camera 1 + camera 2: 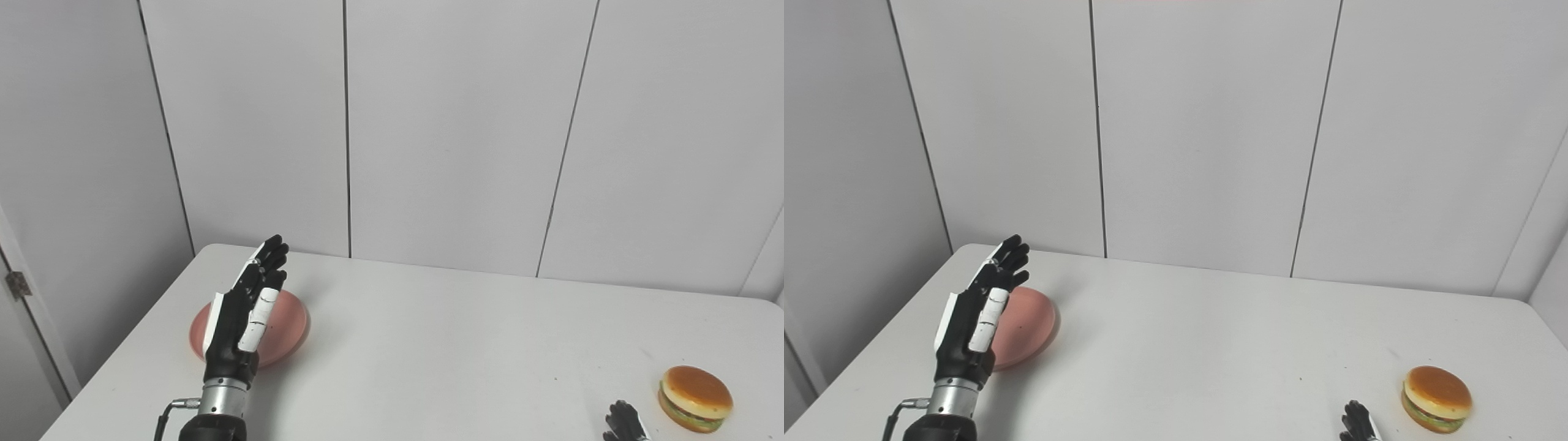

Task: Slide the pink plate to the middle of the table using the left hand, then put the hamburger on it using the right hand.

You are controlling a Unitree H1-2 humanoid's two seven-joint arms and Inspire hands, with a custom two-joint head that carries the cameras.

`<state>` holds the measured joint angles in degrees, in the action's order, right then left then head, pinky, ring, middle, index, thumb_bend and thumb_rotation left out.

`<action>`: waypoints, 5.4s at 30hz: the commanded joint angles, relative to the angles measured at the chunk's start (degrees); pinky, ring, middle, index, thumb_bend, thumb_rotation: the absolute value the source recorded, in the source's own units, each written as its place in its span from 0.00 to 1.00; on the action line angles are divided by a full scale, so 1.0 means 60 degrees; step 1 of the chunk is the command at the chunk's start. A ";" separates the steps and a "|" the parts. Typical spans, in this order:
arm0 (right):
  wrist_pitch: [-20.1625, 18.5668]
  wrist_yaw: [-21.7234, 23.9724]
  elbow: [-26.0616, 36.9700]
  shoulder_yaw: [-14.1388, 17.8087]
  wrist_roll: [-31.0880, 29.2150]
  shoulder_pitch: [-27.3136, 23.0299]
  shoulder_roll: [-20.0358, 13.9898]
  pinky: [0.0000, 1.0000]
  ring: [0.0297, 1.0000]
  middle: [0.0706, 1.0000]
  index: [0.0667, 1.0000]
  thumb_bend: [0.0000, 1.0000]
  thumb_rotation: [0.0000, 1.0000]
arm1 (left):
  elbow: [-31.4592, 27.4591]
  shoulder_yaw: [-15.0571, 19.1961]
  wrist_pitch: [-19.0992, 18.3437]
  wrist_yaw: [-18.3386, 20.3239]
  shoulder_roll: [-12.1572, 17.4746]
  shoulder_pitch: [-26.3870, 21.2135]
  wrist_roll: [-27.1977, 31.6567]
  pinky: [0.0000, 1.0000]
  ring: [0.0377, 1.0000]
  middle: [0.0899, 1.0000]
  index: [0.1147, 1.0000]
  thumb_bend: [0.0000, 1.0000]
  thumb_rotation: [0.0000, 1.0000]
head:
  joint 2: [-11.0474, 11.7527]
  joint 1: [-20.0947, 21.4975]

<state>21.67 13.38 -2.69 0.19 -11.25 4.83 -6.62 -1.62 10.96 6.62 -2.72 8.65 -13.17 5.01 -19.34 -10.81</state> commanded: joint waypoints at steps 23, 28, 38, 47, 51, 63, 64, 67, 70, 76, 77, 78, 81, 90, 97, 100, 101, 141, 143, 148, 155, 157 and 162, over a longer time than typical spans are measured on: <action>-0.0570 0.0035 -0.0409 -0.0257 0.0046 0.0229 -0.0195 1.00 0.99 0.97 0.97 0.96 0.96 | 0.4483 0.1208 0.2782 0.0725 0.2540 -0.2535 0.0890 0.85 0.87 0.84 0.87 1.00 0.87 | -0.0152 0.0037; -0.0546 0.0042 -0.0358 -0.0281 0.0062 0.0267 -0.0222 1.00 0.98 0.96 0.96 0.96 0.96 | 0.5926 0.1329 0.2928 0.0705 0.2773 -0.2941 0.1058 0.84 0.87 0.84 0.85 0.98 0.85 | -0.0213 0.0060; -0.0599 0.0015 -0.0238 -0.0348 0.0102 0.0319 -0.0249 1.00 0.98 0.96 0.96 0.95 0.97 | 0.8748 0.1658 0.3374 0.1488 0.3048 -0.3706 0.1547 0.85 0.89 0.87 0.87 1.00 0.82 | -0.0283 0.0152; -0.0554 -0.0002 -0.0154 -0.0422 0.0177 0.0372 -0.0295 1.00 0.98 0.96 0.96 0.93 0.97 | 1.0031 0.1946 0.3376 0.2283 0.2942 -0.4075 0.2078 0.91 0.94 0.88 0.88 0.98 0.81 | -0.0384 0.0218; -0.0558 -0.0043 -0.0108 -0.0437 0.0240 0.0401 -0.0302 1.00 0.97 0.95 0.95 0.93 0.96 | 1.0461 0.1855 0.3381 0.2266 0.2962 -0.4237 0.1883 0.90 0.95 0.90 0.89 0.93 0.86 | -0.0415 0.0226; -0.0588 -0.0031 0.0033 -0.0497 0.0272 0.0471 -0.0343 1.00 0.96 0.94 0.94 0.90 0.95 | 1.1686 0.1746 0.3378 0.2482 0.3101 -0.4610 0.1797 0.92 0.95 0.90 0.89 0.97 0.81 | -0.0496 0.0311; -0.0591 -0.0032 0.0037 -0.0501 0.0269 0.0473 -0.0345 1.00 0.96 0.94 0.94 0.90 0.95 | 1.1696 0.1725 0.3377 0.2500 0.3096 -0.4607 0.1806 0.92 0.95 0.91 0.89 0.96 0.81 | -0.0496 0.0311; -0.0634 -0.0012 0.0075 -0.0530 0.0248 0.0484 -0.0345 1.00 0.96 0.94 0.94 0.90 0.95 | 1.1776 0.1538 0.3376 0.2487 0.3113 -0.4557 0.1669 0.90 0.96 0.93 0.91 0.94 0.82 | -0.0529 0.0338; -0.0635 0.0011 0.0100 -0.0569 0.0243 0.0495 -0.0349 1.00 0.96 0.94 0.95 0.90 0.95 | 1.1829 0.1393 0.3373 0.2525 0.3120 -0.4519 0.1641 0.88 0.94 0.92 0.90 0.99 0.80 | -0.0561 0.0388; -0.0645 -0.0088 0.0129 -0.0598 0.0361 0.0500 -0.0309 1.00 0.95 0.93 0.93 0.90 0.94 | 1.1693 0.1294 0.3374 0.2903 0.2991 -0.4447 0.1807 0.85 0.92 0.90 0.88 0.98 0.79 | -0.0596 0.0443; -0.0647 -0.0100 0.0130 -0.0599 0.0371 0.0498 -0.0301 1.00 0.95 0.93 0.93 0.90 0.94 | 1.1644 0.1247 0.3371 0.2899 0.2971 -0.4432 0.1784 0.83 0.92 0.90 0.88 0.96 0.80 | -0.0596 0.0443; -0.0642 -0.0115 0.0132 -0.0605 0.0393 0.0497 -0.0291 1.00 0.95 0.93 0.93 0.89 0.94 | 1.1533 0.1159 0.3359 0.2855 0.2937 -0.4398 0.1718 0.82 0.92 0.90 0.90 0.96 0.81 | -0.0592 0.0457; -0.0613 -0.0155 0.0147 -0.0628 0.0453 0.0495 -0.0272 1.00 0.95 0.93 0.93 0.89 0.94 | 1.1388 0.0898 0.3356 0.2752 0.2898 -0.4335 0.1569 0.81 0.92 0.91 0.90 0.94 0.82 | -0.0610 0.0494; -0.0732 -0.0245 0.0226 -0.0711 0.0586 0.0492 -0.0270 1.00 0.94 0.93 0.93 0.89 0.93 | 1.0830 0.0539 0.3188 0.2599 0.2681 -0.4207 0.1467 0.80 0.91 0.89 0.88 0.94 0.82 | -0.0631 0.0554; -0.0827 -0.0273 0.0325 -0.0752 0.0596 0.0509 -0.0252 1.00 0.95 0.92 0.93 0.90 0.93 | 1.0184 0.0366 0.2785 0.2577 0.2549 -0.4095 0.1451 0.80 0.91 0.88 0.88 0.92 0.83 | -0.0651 0.0607; -0.0820 -0.0288 0.0324 -0.0763 0.0629 0.0513 -0.0253 1.00 0.95 0.92 0.93 0.90 0.93 | 0.9904 0.0363 0.2593 0.2586 0.2486 -0.4048 0.1482 0.80 0.91 0.88 0.88 0.92 0.84 | -0.0665 0.0631; -0.0813 -0.0294 0.0324 -0.0764 0.0644 0.0513 -0.0252 1.00 0.95 0.92 0.93 0.90 0.93 | 0.9808 0.0374 0.2527 0.2601 0.2460 -0.4032 0.1515 0.80 0.91 0.88 0.88 0.91 0.83 | -0.0665 0.0631; -0.1405 -0.0508 0.1311 -0.1027 0.1197 0.0774 -0.0060 1.00 0.95 0.91 0.92 0.84 0.92 | 0.5261 -0.0621 -0.0874 0.1400 0.0608 -0.2684 0.0560 0.73 0.85 0.85 0.83 0.86 0.78 | -0.1543 0.1565; -0.1460 -0.0540 0.1401 -0.1063 0.1294 0.0791 -0.0014 1.00 0.95 0.92 0.92 0.83 0.92 | 0.5055 -0.0704 -0.1065 0.1357 0.0544 -0.2605 0.0458 0.72 0.85 0.84 0.84 0.86 0.80 | -0.1631 0.1739; -0.1526 -0.0584 0.1588 -0.1152 0.1464 0.0816 0.0105 1.00 0.95 0.92 0.93 0.81 0.91 | 0.4713 -0.0783 -0.1284 0.1312 0.0446 -0.2513 0.0352 0.72 0.85 0.84 0.85 0.88 0.83 | -0.1905 0.2212; -0.1845 -0.0712 0.1901 -0.1324 0.1680 0.0809 0.0311 1.00 0.95 0.92 0.92 0.78 0.90 | 0.4285 -0.0679 -0.1692 0.1184 0.0139 -0.2488 0.0438 0.76 0.88 0.87 0.83 0.89 0.82 | -0.2197 0.2696; -0.1936 -0.0766 0.1976 -0.1379 0.1750 0.0797 0.0375 1.00 0.95 0.92 0.92 0.78 0.90 | 0.4219 -0.0698 -0.1726 0.1178 0.0090 -0.2452 0.0387 0.76 0.88 0.87 0.82 0.88 0.82 | -0.2245 0.2843; -0.1887 -0.0899 0.1984 -0.1584 0.1948 0.0706 0.0498 1.00 0.94 0.91 0.92 0.77 0.90 | 0.3709 -0.0782 -0.2100 0.0955 -0.0084 -0.2250 0.0217 0.84 0.88 0.85 0.82 0.88 0.84 | -0.2310 0.3528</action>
<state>11.43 8.09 8.64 -8.60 -0.01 8.98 -5.57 23.08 6.43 -5.72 3.66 8.00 -25.48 7.13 -33.13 10.36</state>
